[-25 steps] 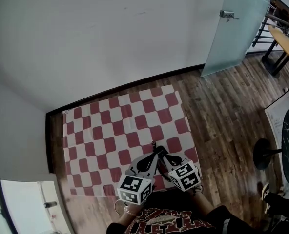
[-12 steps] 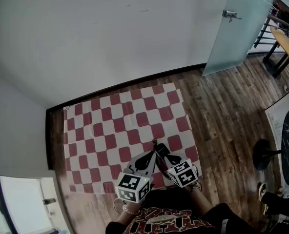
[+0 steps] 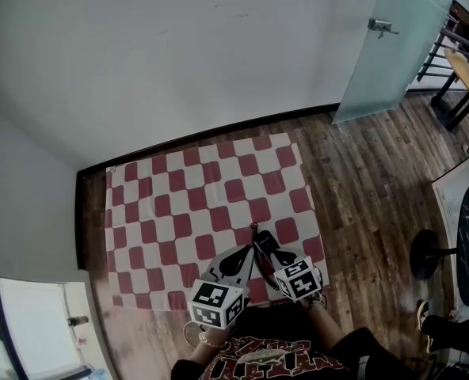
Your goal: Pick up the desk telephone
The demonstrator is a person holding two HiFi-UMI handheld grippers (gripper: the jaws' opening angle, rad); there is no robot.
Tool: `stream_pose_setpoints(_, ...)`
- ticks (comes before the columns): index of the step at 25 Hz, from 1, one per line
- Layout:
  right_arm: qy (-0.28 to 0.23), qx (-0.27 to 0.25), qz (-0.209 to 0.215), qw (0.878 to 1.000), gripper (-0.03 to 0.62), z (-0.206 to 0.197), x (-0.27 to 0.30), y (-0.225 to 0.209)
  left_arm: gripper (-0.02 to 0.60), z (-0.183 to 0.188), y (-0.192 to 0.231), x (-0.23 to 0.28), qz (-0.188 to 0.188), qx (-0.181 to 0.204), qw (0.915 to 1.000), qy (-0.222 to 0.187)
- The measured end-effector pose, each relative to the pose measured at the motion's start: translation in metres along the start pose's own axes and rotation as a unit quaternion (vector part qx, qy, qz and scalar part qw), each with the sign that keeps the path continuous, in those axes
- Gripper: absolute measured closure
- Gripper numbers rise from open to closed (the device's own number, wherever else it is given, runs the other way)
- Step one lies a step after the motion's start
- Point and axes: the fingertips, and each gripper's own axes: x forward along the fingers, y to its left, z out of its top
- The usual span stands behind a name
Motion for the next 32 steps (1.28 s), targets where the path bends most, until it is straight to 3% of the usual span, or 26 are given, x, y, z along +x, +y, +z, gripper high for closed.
stream_pose_setpoints(13, -0.006, -0.012, -0.011, 1.000, 0.571, 0.001, 0.000, -0.001, 0.575, -0.005, -0.001, -0.003, -0.008, -0.006, 1.0000, 0.000)
stream_pose_setpoints(25, 0.001, -0.018, -0.031, 0.999, 0.398, -0.005, 0.006, -0.005, 0.575, -0.012, -0.005, -0.003, -0.015, -0.012, 0.9998, 0.009)
stream_pose_setpoints(32, 0.013, -0.014, -0.030, 0.999, 0.368, -0.010, 0.013, -0.005, 0.575, -0.020, -0.008, -0.002, -0.020, -0.023, 0.9995, 0.012)
